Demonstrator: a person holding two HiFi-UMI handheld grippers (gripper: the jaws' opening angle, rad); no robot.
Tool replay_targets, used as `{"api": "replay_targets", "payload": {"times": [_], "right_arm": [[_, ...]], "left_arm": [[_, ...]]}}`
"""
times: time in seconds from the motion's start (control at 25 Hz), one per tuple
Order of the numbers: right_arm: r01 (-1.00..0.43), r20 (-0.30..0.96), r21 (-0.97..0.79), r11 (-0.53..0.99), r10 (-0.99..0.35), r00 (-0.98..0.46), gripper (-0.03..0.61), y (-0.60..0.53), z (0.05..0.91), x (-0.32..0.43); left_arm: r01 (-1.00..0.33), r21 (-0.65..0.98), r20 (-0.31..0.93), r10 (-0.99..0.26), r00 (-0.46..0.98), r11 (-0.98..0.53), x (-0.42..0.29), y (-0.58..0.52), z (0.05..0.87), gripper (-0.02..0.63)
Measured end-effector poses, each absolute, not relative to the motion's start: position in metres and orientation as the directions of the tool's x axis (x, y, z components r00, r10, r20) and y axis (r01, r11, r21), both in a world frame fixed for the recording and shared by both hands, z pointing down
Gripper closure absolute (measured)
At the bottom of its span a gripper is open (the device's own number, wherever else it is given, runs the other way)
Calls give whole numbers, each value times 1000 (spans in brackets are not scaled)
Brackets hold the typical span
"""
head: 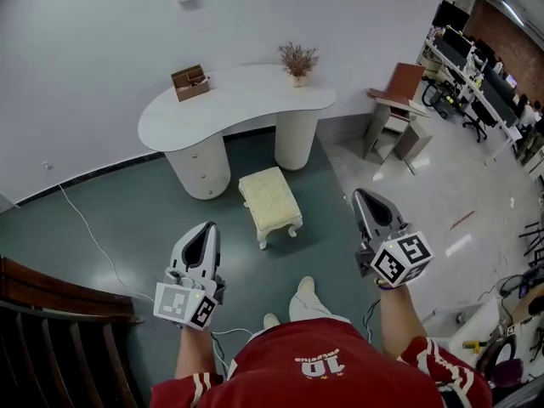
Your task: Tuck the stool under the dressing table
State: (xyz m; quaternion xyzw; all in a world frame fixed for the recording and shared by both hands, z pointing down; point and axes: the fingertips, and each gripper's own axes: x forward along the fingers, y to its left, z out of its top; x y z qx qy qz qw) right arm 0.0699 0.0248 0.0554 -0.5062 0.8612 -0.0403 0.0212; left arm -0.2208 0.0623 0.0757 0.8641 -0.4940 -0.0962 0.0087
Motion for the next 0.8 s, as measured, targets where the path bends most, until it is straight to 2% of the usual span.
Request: {"api": "replay_targets", "payload": {"times": [0.04,0.08,0.12,0.52,0.56,0.6,0.8], "right_arm": [[-869,5,-92,486,-873,-488,574,20,57,73],[-867,1,-94,489,-871,-491,574,13,57,75],[-864,-7,-99,494,-868,-496,574,5,57,76],[-807,-115,-70,586,-808,-577,566,-93,29,89],[-794,-119,-64,605,-794,-596,474,-102,27,91],[-780,-120,-61,623,-780,-614,419,-111,26,94],[-735,-120,-102,671,-741,-660,192,-154,28,110]], "left_arm": [[-859,124,-153,-865,478,-496,-220,57,78,612],[-864,133,-151,-872,466,-485,-219,52,78,578],[-868,132,-150,-875,461,-479,-217,47,77,571],[-908,60,-171,-901,399,-414,-185,-26,47,571],[-912,53,-173,-903,394,-408,-179,-35,42,561],[-913,48,-175,-903,392,-406,-173,-45,39,528],[-912,48,-164,-904,395,-407,-143,-85,37,260]]}}
